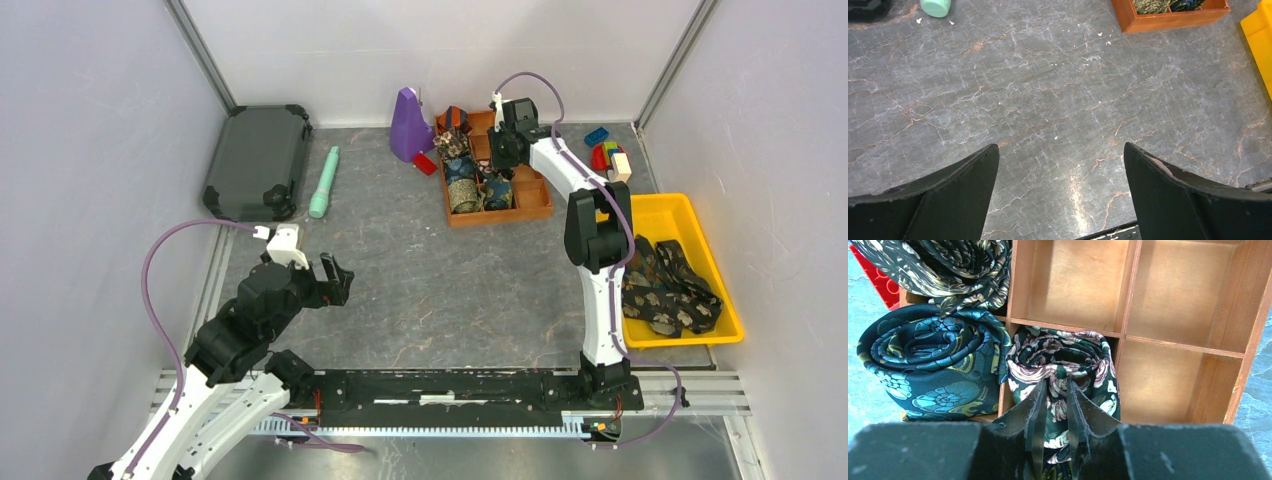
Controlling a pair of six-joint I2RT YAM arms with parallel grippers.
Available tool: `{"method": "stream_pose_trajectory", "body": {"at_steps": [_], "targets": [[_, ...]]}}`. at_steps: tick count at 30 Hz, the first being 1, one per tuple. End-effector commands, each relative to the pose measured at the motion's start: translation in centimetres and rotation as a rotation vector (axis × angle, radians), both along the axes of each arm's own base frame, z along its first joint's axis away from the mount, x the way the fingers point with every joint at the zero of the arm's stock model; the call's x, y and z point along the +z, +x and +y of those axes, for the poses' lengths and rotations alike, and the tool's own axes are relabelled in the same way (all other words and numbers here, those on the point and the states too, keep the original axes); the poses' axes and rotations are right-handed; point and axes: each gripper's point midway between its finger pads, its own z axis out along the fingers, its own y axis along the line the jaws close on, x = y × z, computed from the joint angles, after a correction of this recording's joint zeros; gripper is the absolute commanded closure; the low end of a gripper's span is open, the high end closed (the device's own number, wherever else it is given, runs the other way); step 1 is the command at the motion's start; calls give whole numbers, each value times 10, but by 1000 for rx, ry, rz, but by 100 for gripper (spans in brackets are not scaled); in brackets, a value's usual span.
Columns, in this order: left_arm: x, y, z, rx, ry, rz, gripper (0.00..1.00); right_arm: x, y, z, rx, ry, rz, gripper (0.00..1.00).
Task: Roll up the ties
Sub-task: Reset both arms
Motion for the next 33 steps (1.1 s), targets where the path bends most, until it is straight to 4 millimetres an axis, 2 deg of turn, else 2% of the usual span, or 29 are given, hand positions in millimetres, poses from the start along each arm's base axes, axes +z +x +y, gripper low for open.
{"method": "stream_pose_trajectory", "body": {"at_steps": [1,4,6,12,16,21,24,30,33], "targets": [[6,5,0,-23,34,-42,0,-6,1,5,11,10,9,74],[6,5,0,-23,34,-43,0,17,5,7,15,23,-29,69],[6,5,0,-23,34,-43,0,35,4,9,23,41,-54,62],[6,5,0,-22,35,-43,0,109,-4,13,49,101,-182,35],[6,5,1,-19,33,-47,0,168,-20,14,77,142,-303,21],[7,5,1,-18,31,-51,0,230,-52,14,130,197,-440,4],[7,5,1,-20,32,-51,0,263,-77,12,158,228,-527,2],[8,4,2,-16,31,-56,0,305,-135,2,189,301,-722,2],[8,4,3,-12,31,-60,0,317,-169,-8,176,344,-827,2]]}}
